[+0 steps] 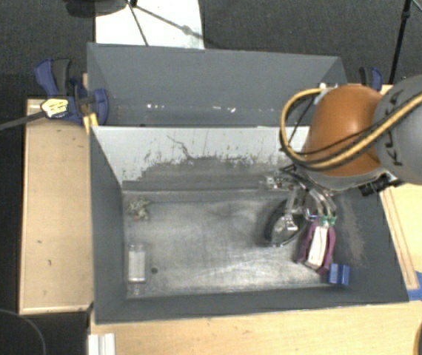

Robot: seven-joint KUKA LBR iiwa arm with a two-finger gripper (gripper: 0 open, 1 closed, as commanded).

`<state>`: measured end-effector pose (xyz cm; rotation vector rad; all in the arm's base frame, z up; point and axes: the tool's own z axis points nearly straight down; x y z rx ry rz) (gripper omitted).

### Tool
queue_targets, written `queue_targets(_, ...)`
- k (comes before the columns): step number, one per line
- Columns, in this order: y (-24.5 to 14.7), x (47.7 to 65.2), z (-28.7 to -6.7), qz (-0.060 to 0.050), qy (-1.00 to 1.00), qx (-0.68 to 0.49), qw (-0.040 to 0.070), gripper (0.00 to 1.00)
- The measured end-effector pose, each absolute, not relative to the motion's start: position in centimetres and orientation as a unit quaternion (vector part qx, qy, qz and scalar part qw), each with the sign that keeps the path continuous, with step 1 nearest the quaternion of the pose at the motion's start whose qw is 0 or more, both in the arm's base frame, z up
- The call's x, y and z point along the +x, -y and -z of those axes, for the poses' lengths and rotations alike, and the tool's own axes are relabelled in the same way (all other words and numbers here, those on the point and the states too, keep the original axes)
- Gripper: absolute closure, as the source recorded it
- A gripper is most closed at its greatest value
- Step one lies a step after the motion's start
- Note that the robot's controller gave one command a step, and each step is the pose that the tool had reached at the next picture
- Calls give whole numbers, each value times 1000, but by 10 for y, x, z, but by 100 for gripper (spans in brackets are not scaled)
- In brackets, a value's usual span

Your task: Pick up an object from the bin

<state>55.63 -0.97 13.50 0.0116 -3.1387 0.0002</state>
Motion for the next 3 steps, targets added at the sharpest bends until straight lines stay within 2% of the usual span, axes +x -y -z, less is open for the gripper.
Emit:
queue_targets(1, 86, 569, -69, -1, 1000, 3, -1, 0)
queue_targets(2, 82, 569, -72, 0, 1000, 6, -1, 100)
queue_targets(3, 109, 592, -204, -1, 1000, 22, -5, 100)
